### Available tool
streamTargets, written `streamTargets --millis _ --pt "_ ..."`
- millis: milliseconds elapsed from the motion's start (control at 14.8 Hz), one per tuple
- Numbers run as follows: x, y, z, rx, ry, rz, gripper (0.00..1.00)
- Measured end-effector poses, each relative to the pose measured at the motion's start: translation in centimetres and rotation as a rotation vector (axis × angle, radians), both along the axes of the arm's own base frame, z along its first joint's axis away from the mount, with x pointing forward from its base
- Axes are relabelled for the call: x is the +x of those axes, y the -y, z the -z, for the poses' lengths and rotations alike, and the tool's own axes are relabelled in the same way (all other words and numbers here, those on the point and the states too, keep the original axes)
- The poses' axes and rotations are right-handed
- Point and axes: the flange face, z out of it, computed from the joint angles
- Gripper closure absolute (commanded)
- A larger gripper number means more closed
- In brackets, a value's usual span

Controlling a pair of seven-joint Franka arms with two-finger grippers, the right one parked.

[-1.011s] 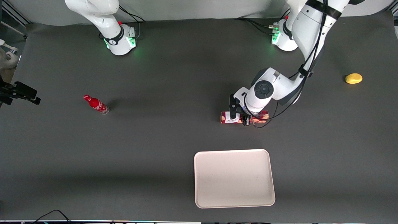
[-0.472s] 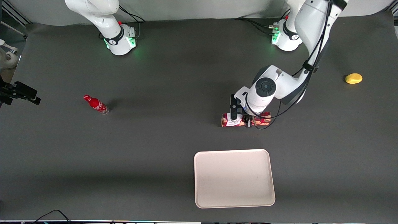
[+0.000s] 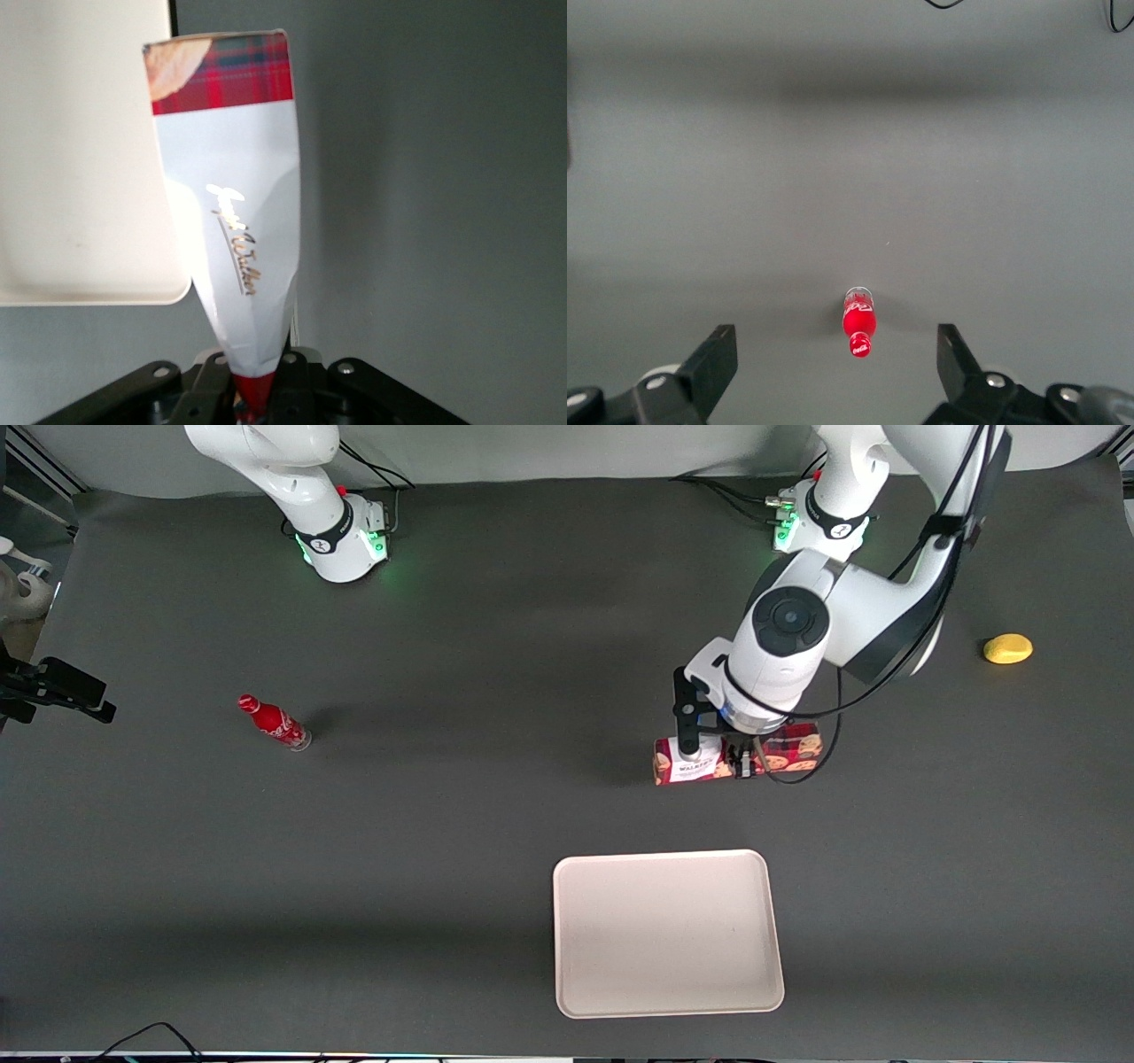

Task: Place red cookie box on tray
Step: 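Lift the cookie box and carry it over the white tray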

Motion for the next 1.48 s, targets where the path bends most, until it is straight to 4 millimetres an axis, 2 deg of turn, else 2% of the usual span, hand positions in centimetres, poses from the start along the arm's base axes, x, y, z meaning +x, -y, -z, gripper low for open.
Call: streamTargets --millis 135,270,539,809,944,1146,1281,1483 --pt "0.0 -0.1 -3.5 -0.011 -0.019 -0.028 1.00" --pt "0.1 -0.6 -5.2 -0.037 -0.027 -0.063 1.00" --pt "1.4 -3.1 -5.0 -0.112 -0.073 -0.283 1.00" --pt "2.9 -5.3 -4.5 -0.166 -0.118 -0.679 1.00" --pt "3.6 -5.1 -4.5 -0.177 -0.125 -0.899 1.00" --pt "5.2 -3.8 -5.0 -0.200 -0.118 -1.197 1.00" --pt "7.0 -2.9 -4.9 -0.187 -0.048 -1.319 1.00" --pt "10.3 -1.9 -3.6 -0.182 0.046 -1.391 1.00"
